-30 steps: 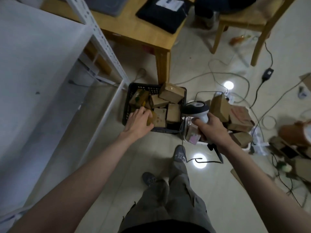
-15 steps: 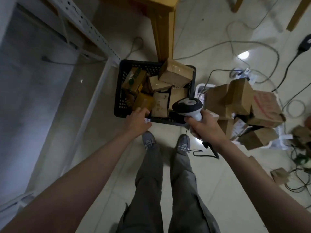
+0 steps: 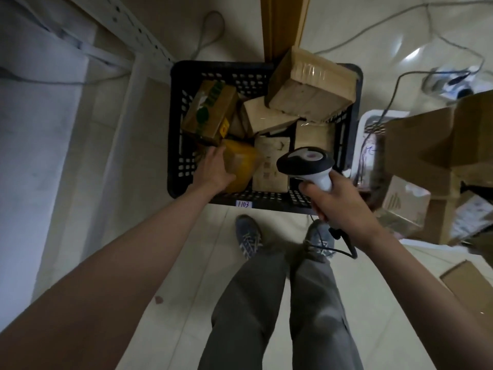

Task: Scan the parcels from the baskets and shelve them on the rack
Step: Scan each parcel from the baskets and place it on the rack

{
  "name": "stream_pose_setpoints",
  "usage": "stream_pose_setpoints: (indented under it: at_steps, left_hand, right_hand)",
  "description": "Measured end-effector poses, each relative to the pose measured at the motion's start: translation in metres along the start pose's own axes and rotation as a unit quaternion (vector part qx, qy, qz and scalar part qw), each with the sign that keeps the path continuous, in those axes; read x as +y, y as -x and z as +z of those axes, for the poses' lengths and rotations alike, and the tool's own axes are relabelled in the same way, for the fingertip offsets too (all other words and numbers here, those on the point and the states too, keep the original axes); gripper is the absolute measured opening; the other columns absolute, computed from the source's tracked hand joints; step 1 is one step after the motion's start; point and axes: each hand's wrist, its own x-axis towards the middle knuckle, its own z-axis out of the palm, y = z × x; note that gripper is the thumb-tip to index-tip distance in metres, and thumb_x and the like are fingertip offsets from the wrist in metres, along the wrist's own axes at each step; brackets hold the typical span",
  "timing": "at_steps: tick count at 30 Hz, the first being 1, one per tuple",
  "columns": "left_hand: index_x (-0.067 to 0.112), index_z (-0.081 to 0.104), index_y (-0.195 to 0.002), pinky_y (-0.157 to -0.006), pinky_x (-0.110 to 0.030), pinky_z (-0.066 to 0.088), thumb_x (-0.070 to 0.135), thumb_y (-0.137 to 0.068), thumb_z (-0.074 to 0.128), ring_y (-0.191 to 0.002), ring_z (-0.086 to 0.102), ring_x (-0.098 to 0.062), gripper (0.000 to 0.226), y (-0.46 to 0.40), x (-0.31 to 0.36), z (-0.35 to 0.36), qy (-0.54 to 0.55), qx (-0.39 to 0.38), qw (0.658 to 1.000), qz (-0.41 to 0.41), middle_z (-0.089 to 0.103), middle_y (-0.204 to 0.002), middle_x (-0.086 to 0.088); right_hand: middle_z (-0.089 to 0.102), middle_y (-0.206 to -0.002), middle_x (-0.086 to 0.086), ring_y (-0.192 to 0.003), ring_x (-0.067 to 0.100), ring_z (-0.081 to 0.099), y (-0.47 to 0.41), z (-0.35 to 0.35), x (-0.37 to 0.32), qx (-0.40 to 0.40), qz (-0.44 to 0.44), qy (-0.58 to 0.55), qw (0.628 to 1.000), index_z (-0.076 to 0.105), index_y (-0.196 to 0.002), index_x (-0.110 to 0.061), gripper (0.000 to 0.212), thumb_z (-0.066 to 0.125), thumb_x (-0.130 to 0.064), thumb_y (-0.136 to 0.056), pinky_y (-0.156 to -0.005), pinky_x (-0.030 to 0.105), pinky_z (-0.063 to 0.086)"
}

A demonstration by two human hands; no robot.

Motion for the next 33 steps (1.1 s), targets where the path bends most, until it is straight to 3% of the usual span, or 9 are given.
stream_pose_setpoints:
  at_steps: [6, 11, 15, 22, 30, 33]
  left_hand:
    - [0.011, 0.03, -0.154, -0.118, -0.044, 0.033, 0.025, -0.079, 0.085, -0.146, 0.03, -0.033, 0.094, -0.068, -0.013, 0.038, 0.134, -0.011, 0.983, -0.123, 0.031, -0.159, -0.014]
    - [0.014, 0.023, -0.156, -0.117, -0.043, 0.029, 0.025, -0.073, 0.089, -0.148, 0.026, -0.032, 0.106, -0.091, -0.027, 0.058, 0.181, 0.021, 0.974, -0.138, 0.027, -0.159, -0.012]
    - [0.016, 0.027, -0.154, -0.118, -0.046, 0.029, 0.033, -0.067, 0.093, -0.148, 0.024, -0.031, 0.11, -0.079, -0.028, 0.06, 0.098, 0.043, 0.991, -0.086, 0.024, -0.159, -0.008]
    - [0.025, 0.022, -0.153, -0.096, -0.05, 0.048, 0.027, -0.061, 0.095, -0.133, 0.045, -0.034, 0.118, 0.007, -0.021, 0.029, 0.102, 0.133, 0.984, 0.057, 0.035, -0.151, -0.011]
    - [0.031, 0.023, -0.146, -0.068, -0.049, 0.057, 0.013, -0.068, 0.089, -0.11, 0.058, -0.044, 0.104, 0.141, -0.02, -0.032, 0.12, 0.186, 0.969, 0.112, 0.03, -0.146, -0.012]
    - [0.031, 0.025, -0.143, -0.065, -0.046, 0.059, 0.007, -0.071, 0.086, -0.112, 0.057, -0.043, 0.098, 0.193, -0.019, -0.048, 0.128, 0.24, 0.956, 0.113, 0.027, -0.15, -0.011]
  right_hand:
    - [0.057, -0.054, -0.001, -0.044, 0.01, 0.048, -0.038, 0.014, 0.029, -0.006, 0.015, -0.011, 1.0, 0.056, -0.091, -0.025, 0.011, 0.065, -0.025, -0.097, -0.043, 0.025, 0.04]
    - [0.056, -0.052, -0.002, -0.042, 0.01, 0.047, -0.048, 0.025, 0.045, -0.008, 0.021, -0.015, 1.0, 0.055, -0.09, -0.025, 0.012, 0.065, -0.025, -0.097, -0.043, 0.025, 0.04]
    - [0.056, -0.05, -0.002, -0.039, 0.009, 0.046, -0.043, 0.03, 0.049, -0.008, 0.036, -0.005, 0.999, 0.056, -0.085, -0.022, 0.017, 0.066, -0.03, -0.096, -0.042, 0.025, 0.04]
    - [0.057, -0.053, -0.001, -0.043, 0.013, 0.047, 0.003, 0.02, 0.01, -0.02, 0.045, -0.016, 0.999, 0.056, -0.087, -0.02, 0.016, 0.065, -0.029, -0.097, -0.045, 0.03, 0.041]
    - [0.057, -0.052, -0.001, -0.043, 0.012, 0.048, 0.087, -0.004, -0.086, -0.051, 0.01, 0.012, 0.999, 0.055, -0.085, -0.015, 0.018, 0.064, -0.024, -0.098, -0.043, 0.022, 0.041]
    - [0.057, -0.053, -0.001, -0.044, 0.01, 0.05, 0.118, -0.012, -0.121, -0.075, -0.012, 0.023, 0.997, 0.055, -0.088, -0.013, 0.017, 0.064, -0.023, -0.098, -0.045, 0.019, 0.042]
